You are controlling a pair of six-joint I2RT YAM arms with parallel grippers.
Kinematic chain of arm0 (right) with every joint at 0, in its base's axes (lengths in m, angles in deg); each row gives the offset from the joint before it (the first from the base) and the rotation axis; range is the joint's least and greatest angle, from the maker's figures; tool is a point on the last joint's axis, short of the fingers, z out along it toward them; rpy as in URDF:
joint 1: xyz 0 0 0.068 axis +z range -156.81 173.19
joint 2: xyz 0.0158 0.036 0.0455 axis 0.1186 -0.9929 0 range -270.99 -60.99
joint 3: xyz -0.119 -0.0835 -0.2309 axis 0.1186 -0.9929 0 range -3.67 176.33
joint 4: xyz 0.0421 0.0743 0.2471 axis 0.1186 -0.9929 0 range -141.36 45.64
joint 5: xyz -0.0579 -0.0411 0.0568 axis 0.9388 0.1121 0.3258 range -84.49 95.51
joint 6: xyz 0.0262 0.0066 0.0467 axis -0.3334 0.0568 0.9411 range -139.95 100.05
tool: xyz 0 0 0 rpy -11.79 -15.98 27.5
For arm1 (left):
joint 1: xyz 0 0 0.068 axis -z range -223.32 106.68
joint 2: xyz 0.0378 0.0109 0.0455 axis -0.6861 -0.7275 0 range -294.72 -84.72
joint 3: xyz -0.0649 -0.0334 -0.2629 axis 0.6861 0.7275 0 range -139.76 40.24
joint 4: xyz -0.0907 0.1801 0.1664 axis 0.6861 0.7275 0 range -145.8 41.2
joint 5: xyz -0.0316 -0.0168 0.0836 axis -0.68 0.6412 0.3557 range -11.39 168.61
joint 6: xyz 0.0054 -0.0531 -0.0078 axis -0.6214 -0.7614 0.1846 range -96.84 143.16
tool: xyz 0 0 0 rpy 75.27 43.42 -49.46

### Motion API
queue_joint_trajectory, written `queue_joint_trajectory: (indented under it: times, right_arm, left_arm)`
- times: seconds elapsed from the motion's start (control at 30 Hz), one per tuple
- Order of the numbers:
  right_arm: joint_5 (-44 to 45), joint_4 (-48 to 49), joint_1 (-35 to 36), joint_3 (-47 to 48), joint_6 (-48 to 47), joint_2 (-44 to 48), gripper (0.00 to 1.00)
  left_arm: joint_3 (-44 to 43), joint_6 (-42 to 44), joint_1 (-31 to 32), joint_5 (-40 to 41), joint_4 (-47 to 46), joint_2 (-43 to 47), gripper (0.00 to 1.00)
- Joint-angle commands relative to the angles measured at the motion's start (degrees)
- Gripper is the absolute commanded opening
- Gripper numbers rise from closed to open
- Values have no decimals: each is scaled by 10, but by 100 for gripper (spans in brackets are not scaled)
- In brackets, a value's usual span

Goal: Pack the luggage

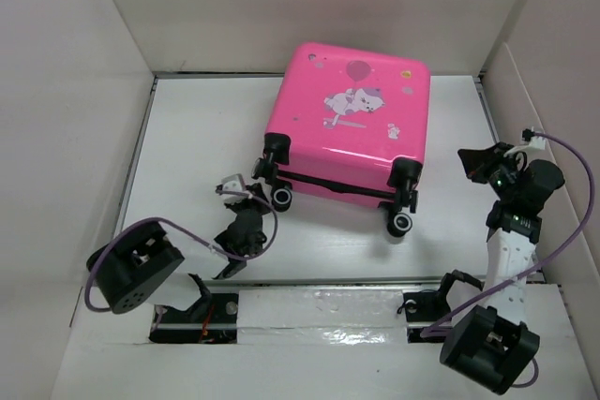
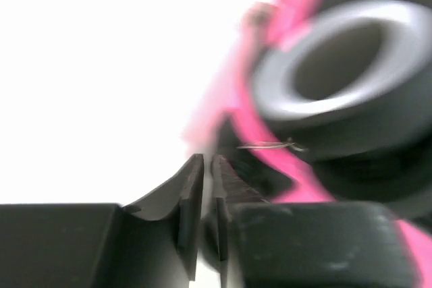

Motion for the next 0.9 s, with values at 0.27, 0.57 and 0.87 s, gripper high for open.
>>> queue_joint_trajectory:
  times: [0.27, 0.57, 0.87]
  right_arm:
    - [48, 1, 75, 54, -38, 32, 0]
    - [154, -74, 321, 158, -60, 83, 22]
    - [468, 51, 743, 120, -60, -50, 66]
  left_arm:
    - [25, -79, 24, 80, 152, 154, 0]
    - [-8, -215, 14, 118, 457, 350, 0]
    - [-62, -180, -161, -118, 470, 447, 41]
